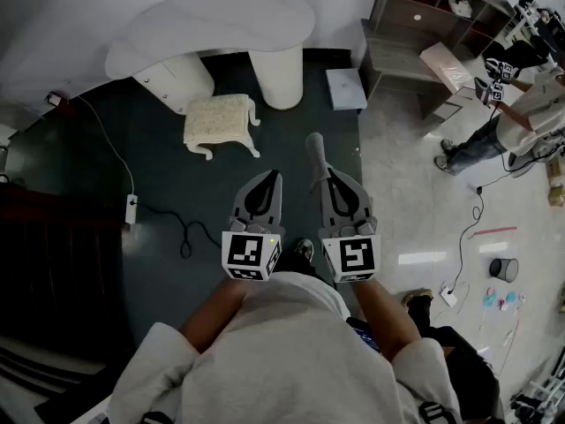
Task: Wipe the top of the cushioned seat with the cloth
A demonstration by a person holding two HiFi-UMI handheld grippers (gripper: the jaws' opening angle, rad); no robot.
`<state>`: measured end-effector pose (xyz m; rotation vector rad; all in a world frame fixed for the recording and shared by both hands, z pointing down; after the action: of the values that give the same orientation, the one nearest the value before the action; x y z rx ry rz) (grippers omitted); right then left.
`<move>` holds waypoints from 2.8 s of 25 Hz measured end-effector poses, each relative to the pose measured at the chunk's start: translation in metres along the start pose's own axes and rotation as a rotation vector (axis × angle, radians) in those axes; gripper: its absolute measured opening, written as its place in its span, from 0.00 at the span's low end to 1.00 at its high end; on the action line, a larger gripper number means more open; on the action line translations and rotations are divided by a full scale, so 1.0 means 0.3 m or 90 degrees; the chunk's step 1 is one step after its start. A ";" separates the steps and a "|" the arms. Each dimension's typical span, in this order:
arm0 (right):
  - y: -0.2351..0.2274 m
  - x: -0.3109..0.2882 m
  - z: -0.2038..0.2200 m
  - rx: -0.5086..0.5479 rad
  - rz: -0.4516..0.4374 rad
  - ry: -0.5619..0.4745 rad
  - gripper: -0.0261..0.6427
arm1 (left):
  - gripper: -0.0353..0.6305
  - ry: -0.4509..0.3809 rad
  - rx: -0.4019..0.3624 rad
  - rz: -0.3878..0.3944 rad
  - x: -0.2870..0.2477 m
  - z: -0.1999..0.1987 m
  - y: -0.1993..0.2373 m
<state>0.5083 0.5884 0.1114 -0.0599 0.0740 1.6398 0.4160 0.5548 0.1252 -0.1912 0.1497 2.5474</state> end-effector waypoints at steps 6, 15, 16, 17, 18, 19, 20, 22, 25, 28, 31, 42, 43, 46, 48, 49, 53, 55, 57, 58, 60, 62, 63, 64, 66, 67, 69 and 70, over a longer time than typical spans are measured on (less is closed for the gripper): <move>0.017 0.009 0.004 0.001 -0.016 0.001 0.06 | 0.07 0.011 0.004 -0.007 0.014 0.017 -0.017; 0.069 -0.056 0.050 -0.004 -0.051 0.006 0.06 | 0.07 0.026 0.024 -0.041 0.040 0.064 0.062; 0.076 -0.071 0.062 -0.001 -0.052 0.014 0.06 | 0.07 0.028 0.027 -0.045 0.043 0.073 0.080; 0.081 -0.088 0.071 0.000 -0.051 0.020 0.06 | 0.07 0.028 0.032 -0.049 0.043 0.080 0.099; 0.085 -0.104 0.078 -0.001 -0.051 0.023 0.06 | 0.07 0.027 0.036 -0.054 0.041 0.086 0.118; 0.088 -0.121 0.082 -0.002 -0.053 0.026 0.06 | 0.07 0.027 0.040 -0.060 0.037 0.092 0.134; 0.092 -0.136 0.085 -0.001 -0.058 0.027 0.06 | 0.07 0.027 0.043 -0.065 0.030 0.096 0.149; 0.098 -0.172 0.090 0.004 -0.069 0.031 0.06 | 0.07 0.026 0.048 -0.071 0.012 0.097 0.178; 0.124 -0.237 0.093 0.014 -0.086 0.037 0.06 | 0.07 0.024 0.052 -0.080 -0.005 0.095 0.236; 0.163 -0.311 0.092 0.016 -0.097 0.044 0.06 | 0.07 0.028 0.068 -0.095 -0.013 0.102 0.323; 0.191 -0.397 0.084 0.025 -0.112 0.052 0.06 | 0.07 0.029 0.075 -0.105 -0.038 0.090 0.409; 0.334 -0.710 0.074 0.072 -0.151 0.086 0.06 | 0.07 0.048 0.130 -0.100 -0.088 0.112 0.730; 0.361 -0.731 0.070 0.080 -0.162 0.090 0.06 | 0.07 0.049 0.127 -0.099 -0.089 0.110 0.761; 0.430 -0.788 0.077 0.112 -0.201 0.107 0.06 | 0.07 0.043 0.127 -0.091 -0.092 0.098 0.843; 0.467 -0.831 0.092 0.128 -0.214 0.120 0.06 | 0.07 0.037 0.129 -0.093 -0.089 0.096 0.900; 0.485 -0.853 0.098 0.130 -0.217 0.125 0.06 | 0.07 0.035 0.131 -0.098 -0.086 0.100 0.931; 0.558 -0.925 0.096 0.128 -0.238 0.137 0.06 | 0.07 0.033 0.155 -0.127 -0.076 0.117 1.027; 0.596 -0.962 0.073 0.139 -0.258 0.125 0.06 | 0.07 0.032 0.159 -0.137 -0.073 0.119 1.064; 0.619 -1.015 0.066 0.159 -0.279 0.118 0.06 | 0.07 0.033 0.165 -0.149 -0.075 0.125 1.109; 0.623 -1.044 0.072 0.166 -0.286 0.123 0.06 | 0.07 0.035 0.169 -0.156 -0.077 0.132 1.133; 0.626 -1.105 0.098 0.168 -0.293 0.137 0.06 | 0.07 0.038 0.183 -0.171 -0.082 0.151 1.177; 0.632 -1.167 0.127 0.165 -0.301 0.150 0.06 | 0.07 0.043 0.203 -0.184 -0.086 0.176 1.220; 0.639 -1.200 0.137 0.166 -0.311 0.154 0.06 | 0.07 0.046 0.212 -0.192 -0.089 0.186 1.245; 0.648 -1.234 0.145 0.170 -0.323 0.157 0.06 | 0.07 0.049 0.218 -0.201 -0.094 0.193 1.273; 0.669 -1.305 0.158 0.184 -0.350 0.160 0.06 | 0.07 0.057 0.222 -0.221 -0.107 0.204 1.339; 0.679 -1.343 0.165 0.190 -0.361 0.162 0.06 | 0.07 0.061 0.225 -0.232 -0.116 0.209 1.374; 0.693 -1.421 0.183 0.197 -0.383 0.172 0.06 | 0.07 0.072 0.230 -0.251 -0.146 0.224 1.439; 0.695 -1.456 0.195 0.202 -0.394 0.180 0.06 | 0.07 0.077 0.234 -0.258 -0.165 0.233 1.463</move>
<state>0.3314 0.1448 0.2089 -0.0639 0.4838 0.9787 0.2054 0.1746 0.2312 -0.2071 0.5615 2.0629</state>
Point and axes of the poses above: the fingertips, and each gripper's own axes: x backward along the fingers, y to its left, z out of its underside, the point moved 1 cm from there along x, backward along the fingers, and after that the axes turned 13 degrees about z, right-handed, at the moved point
